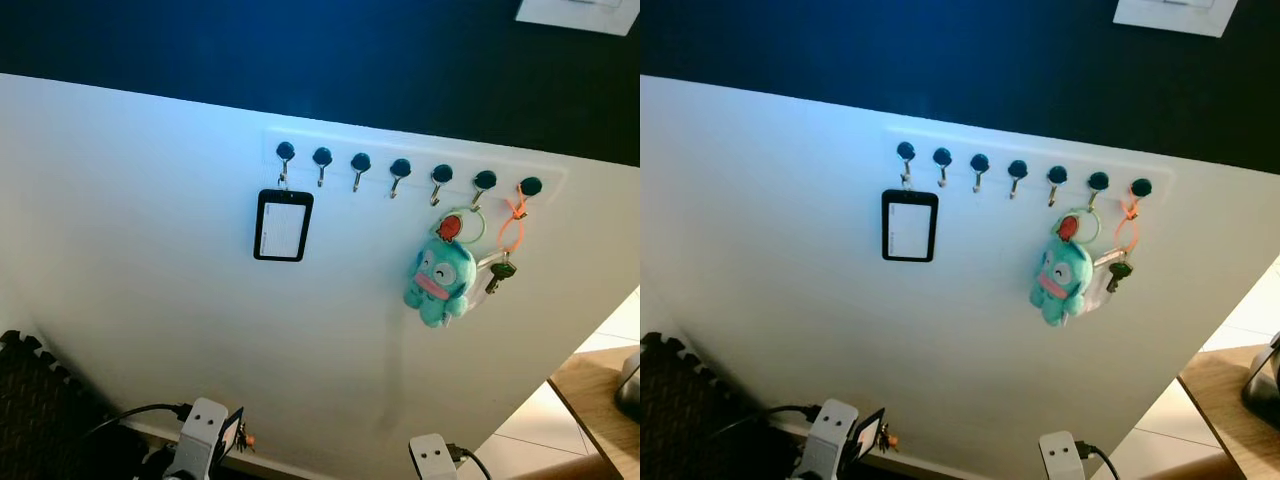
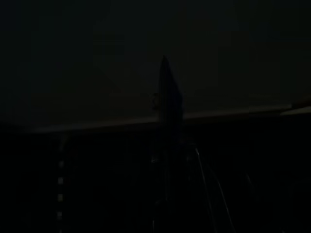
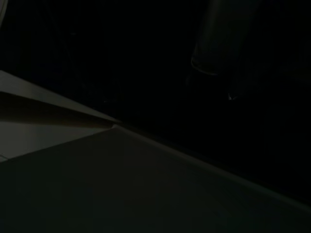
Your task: Hang keys on a hook
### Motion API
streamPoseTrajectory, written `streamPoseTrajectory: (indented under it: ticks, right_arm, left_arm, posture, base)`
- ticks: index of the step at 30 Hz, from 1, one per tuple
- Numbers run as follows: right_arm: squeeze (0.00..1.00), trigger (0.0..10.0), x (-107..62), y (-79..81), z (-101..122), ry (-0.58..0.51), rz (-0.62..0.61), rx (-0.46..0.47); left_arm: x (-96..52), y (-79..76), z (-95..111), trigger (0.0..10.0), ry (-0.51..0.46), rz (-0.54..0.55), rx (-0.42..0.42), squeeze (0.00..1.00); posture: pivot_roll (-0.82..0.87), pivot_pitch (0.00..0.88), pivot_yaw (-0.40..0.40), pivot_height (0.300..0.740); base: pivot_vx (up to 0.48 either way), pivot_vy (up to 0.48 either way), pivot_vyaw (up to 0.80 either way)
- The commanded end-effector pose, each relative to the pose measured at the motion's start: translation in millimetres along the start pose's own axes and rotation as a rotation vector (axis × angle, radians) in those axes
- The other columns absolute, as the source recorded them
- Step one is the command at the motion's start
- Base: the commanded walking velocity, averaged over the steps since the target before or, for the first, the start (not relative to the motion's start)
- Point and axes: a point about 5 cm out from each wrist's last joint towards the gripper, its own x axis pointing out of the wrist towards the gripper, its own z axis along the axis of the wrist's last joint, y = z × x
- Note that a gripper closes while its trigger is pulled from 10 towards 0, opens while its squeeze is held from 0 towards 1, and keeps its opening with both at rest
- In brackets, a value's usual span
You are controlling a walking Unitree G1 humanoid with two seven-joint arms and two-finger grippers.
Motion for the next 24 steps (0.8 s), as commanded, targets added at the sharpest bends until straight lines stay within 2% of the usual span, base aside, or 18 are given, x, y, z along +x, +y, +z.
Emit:
streamPoseTrajectory:
  ticks: [1,24]
  right_arm:
    - [0.0,10.0,-0.1,1.5,-0.7,0.003,0.002,-0.001]
    - [0.0,10.0,-0.3,2.0,-1.1,0.001,0.009,0.01]
  left_arm:
    - [0.2,-0.1,0.0,10.0,0.002,-0.003,0.001,0.0]
    - [-0.8,-0.7,2.4,10.0,-0.027,-0.02,0.033,0.0]
  posture:
    - [0.11,0.033,-0.042,0.74]
    - [0.11,0.031,-0.042,0.74]
  base:
    - [0.0,0.289,0.0]
    - [0.0,0.0,0.0]
